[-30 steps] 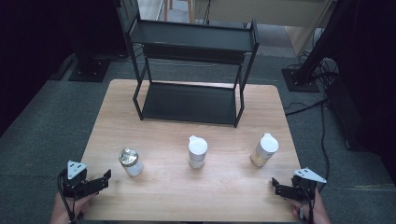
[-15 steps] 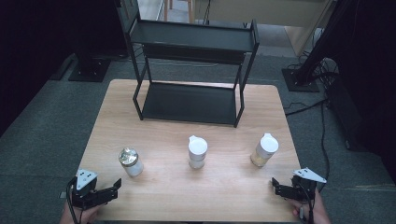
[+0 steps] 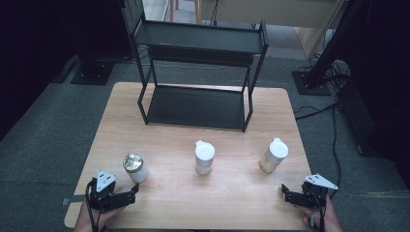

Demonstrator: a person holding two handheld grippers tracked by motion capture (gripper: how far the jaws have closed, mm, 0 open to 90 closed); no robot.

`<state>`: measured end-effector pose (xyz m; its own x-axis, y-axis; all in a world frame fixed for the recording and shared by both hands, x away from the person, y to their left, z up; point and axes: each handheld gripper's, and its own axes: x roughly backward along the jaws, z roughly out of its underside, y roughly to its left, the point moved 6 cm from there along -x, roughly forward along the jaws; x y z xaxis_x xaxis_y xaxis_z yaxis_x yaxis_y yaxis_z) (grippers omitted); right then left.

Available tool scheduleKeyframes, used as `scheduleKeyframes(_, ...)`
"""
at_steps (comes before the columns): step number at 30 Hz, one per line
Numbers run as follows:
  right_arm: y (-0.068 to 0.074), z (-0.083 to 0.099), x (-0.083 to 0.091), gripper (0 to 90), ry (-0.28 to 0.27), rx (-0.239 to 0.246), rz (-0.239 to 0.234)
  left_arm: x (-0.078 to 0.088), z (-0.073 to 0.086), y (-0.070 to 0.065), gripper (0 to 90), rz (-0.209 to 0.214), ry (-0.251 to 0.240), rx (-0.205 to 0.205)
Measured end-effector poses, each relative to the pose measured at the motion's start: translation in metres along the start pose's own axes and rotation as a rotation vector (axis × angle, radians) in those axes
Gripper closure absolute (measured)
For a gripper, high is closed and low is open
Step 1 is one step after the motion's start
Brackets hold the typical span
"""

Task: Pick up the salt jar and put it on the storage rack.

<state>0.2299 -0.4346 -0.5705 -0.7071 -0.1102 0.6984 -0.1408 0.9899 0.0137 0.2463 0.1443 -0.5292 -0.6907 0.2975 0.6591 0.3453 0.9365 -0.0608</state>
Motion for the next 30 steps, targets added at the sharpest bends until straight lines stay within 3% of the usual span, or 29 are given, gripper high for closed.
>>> scheduleKeyframes(5,0.000,0.000,0.000,0.0,0.000,0.001,0.000,-0.002,-0.006,-0.004,8.9,0.013,-0.004,-0.003)
scheduleKeyframes(24,0.000,0.000,0.000,0.0,0.000,0.001,0.000,-0.012,-0.019,-0.006,11.1,-0.013,-0.006,0.015)
scheduleKeyframes(30,0.000,0.000,0.000,0.0,-0.001,0.002,-0.001,-0.013,-0.024,-0.008,11.1,-0.020,0.002,0.001)
